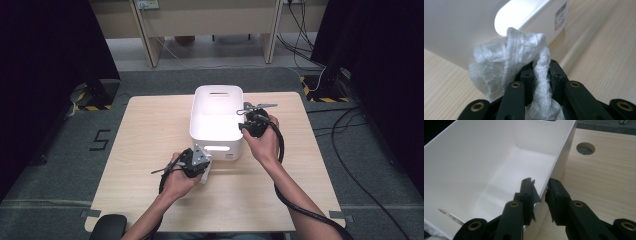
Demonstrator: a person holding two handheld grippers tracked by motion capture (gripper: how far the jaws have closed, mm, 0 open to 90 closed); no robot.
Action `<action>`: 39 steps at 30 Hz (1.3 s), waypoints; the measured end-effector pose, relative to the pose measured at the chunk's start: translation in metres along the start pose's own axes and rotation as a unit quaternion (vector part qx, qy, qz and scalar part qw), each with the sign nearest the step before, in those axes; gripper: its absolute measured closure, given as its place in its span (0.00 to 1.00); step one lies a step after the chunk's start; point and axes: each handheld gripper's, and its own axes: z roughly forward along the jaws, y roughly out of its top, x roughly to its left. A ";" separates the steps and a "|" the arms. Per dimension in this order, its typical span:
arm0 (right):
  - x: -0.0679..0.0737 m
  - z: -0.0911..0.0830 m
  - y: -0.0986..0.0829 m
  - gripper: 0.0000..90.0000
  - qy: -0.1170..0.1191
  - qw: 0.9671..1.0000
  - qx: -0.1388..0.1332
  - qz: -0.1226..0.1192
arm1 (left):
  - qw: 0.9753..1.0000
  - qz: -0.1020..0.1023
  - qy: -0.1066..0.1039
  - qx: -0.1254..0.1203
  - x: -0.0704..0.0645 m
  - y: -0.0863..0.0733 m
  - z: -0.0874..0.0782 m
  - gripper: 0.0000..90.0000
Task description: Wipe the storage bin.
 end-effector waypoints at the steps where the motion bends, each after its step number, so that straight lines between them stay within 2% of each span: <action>1: 0.000 0.000 0.000 0.83 0.000 1.000 0.000 0.000 | 1.000 -0.001 0.000 -0.002 0.000 0.001 -0.001 0.85; 18: 0.001 0.001 0.000 0.83 -0.003 1.000 -0.003 -0.003 | 1.000 -0.006 0.013 -0.025 0.001 0.016 -0.017 0.86; 24: 0.002 0.001 0.000 0.83 -0.004 1.000 -0.004 -0.004 | 0.999 -0.002 0.020 -0.035 0.002 0.021 -0.024 0.86; 39: 0.003 0.001 0.000 0.82 -0.004 1.000 -0.005 -0.003 | 0.999 -0.004 0.023 -0.045 0.004 0.029 -0.033 0.86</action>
